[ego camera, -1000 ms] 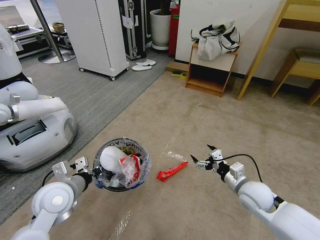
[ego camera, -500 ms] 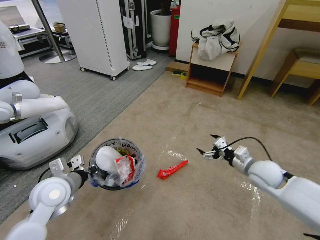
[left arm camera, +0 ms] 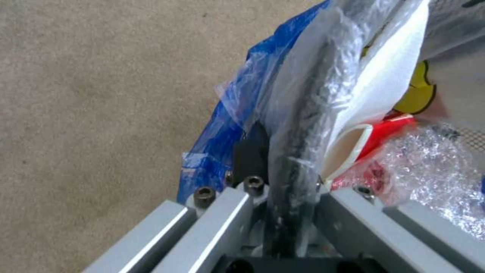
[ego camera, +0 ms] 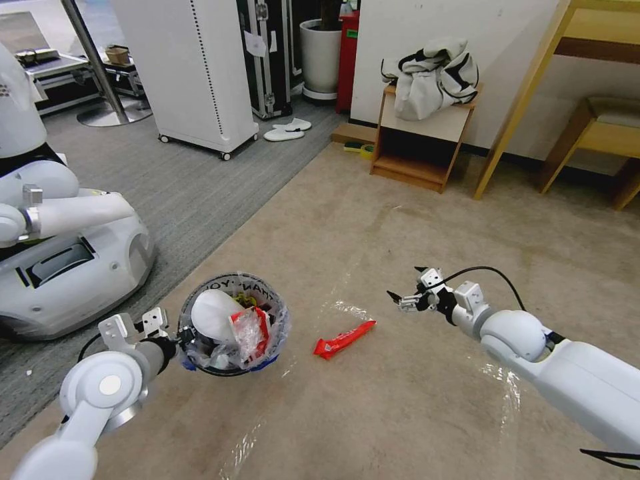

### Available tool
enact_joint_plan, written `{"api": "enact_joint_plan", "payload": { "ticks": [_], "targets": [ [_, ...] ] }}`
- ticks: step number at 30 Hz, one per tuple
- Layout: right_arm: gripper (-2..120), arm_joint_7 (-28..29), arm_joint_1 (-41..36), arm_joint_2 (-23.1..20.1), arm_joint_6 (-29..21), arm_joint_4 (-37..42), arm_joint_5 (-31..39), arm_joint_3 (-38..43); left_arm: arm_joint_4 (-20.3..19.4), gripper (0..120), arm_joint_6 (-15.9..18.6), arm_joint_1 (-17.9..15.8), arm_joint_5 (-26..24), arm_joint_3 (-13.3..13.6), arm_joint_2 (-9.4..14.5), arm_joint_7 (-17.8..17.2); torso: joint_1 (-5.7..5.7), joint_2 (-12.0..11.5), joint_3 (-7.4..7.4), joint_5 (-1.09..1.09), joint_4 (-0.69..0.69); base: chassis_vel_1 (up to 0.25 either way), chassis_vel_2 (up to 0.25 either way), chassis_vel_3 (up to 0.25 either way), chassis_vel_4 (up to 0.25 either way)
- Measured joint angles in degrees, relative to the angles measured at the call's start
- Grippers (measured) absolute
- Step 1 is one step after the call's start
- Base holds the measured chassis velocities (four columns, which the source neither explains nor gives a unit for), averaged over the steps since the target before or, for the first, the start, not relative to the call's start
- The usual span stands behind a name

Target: Pick up the trash bin and place the garbage on the floor into it.

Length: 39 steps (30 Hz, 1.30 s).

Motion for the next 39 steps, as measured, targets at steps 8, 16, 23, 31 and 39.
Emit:
{"api": "enact_joint_plan", "payload": {
  "ticks": [8,16,23,31,39],
  "targets": [
    [100,-0.3,-2.0,0.8,-0.2,0.7,-0.8,1.0,-0.6,0,-0.1,1.0,0.9,-0.1,-0.6,0.4,0.0,0.0,0.0,-0.01,-0.01,0.0,0.0,0.0,0.0],
    [100,-2.7,-1.9,1.4,0.0,-0.1,-0.7,1.6,-1.2,0,-0.2,1.3,1.2,-0.4,-1.0,0.4,0.0,0.0,0.0,-0.01,-0.01,0.0,0.0,0.0,0.0],
    [100,-1.4,-2.5,2.4,1.5,-1.1,-1.3,1.7,-1.3,0,-0.3,1.5,1.1,-0.9,-0.8,0.4,0.0,0.0,0.0,-0.02,-0.01,-0.04,0.048,0.036,-0.041],
    [100,-0.1,-0.3,5.1,0.8,-2.3,-1.5,-0.5,-0.8,0,-0.4,1.8,1.7,-0.9,-1.4,1.1,0.0,0.0,0.0,-0.02,0.0,-0.036,0.032,0.035,-0.037],
    [100,1.2,1.5,5.5,-0.2,-2.6,-1.6,-3.0,-0.7,0,-0.4,1.9,1.8,-2.1,-1.3,2.1,0.0,0.0,0.0,-0.02,0.01,0.0,0.0,0.0,0.0]
  ]
}}
